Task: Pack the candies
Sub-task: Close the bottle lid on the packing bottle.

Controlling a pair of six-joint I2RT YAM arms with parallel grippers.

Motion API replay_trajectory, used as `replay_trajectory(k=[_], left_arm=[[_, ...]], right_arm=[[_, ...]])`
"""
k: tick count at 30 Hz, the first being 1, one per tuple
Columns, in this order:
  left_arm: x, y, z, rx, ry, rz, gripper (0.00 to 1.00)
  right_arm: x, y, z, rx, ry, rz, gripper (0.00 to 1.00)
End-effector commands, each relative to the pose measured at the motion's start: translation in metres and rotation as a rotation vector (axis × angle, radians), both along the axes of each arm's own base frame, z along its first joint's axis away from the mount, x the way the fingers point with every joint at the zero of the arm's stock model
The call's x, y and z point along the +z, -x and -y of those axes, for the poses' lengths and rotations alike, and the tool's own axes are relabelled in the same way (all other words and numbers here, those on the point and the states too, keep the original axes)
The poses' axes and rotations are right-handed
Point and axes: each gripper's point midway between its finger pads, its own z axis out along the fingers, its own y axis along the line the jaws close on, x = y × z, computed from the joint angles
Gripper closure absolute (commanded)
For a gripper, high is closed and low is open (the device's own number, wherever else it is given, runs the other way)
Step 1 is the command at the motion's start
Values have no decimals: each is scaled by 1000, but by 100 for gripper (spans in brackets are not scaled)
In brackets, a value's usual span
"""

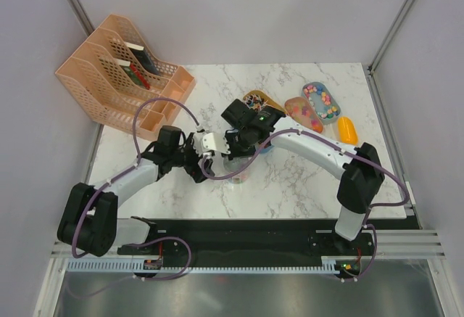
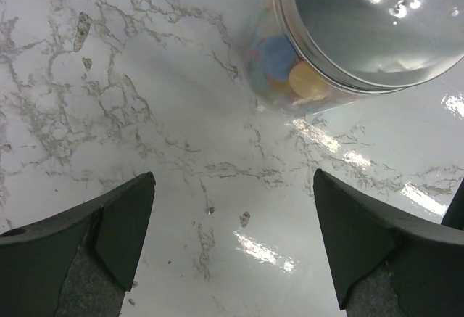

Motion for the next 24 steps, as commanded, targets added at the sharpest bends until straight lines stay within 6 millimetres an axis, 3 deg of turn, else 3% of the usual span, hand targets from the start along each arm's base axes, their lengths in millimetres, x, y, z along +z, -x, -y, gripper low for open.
replay_trajectory(k=[1,4,8,10,13,17,18,19,20,21,24], left_arm=[[13,-8,11,-39,36,24,4],[13,-5,16,-59,36,31,3],[13,3,32,-115,20,77,0],[11,6,37,-133,4,98,0],[3,17,45,-201,-36,134,0],[0,14,53,-264,-63,176,0],[6,5,56,-271,-70,213,0],[8,1,58,-275,-72,227,0],[9,-3,60,-285,-76,240,0],[11,-8,64,-313,-78,259,0],[11,-10,72,-378,-82,263,0]], right_arm=[[10,-2,6,-17,-5,28,100],[-13,-1,9,-16,40,-13,100],[-57,18,23,-1,124,-115,100],[-62,21,28,4,136,-113,100],[-42,13,27,-26,82,-76,100],[17,-18,18,-114,-89,31,100],[37,-26,23,-151,-143,67,88],[48,-31,25,-195,-179,72,67],[61,-38,24,-231,-236,91,43],[77,-44,32,-271,-282,107,4],[98,-48,50,-360,-371,72,2]])
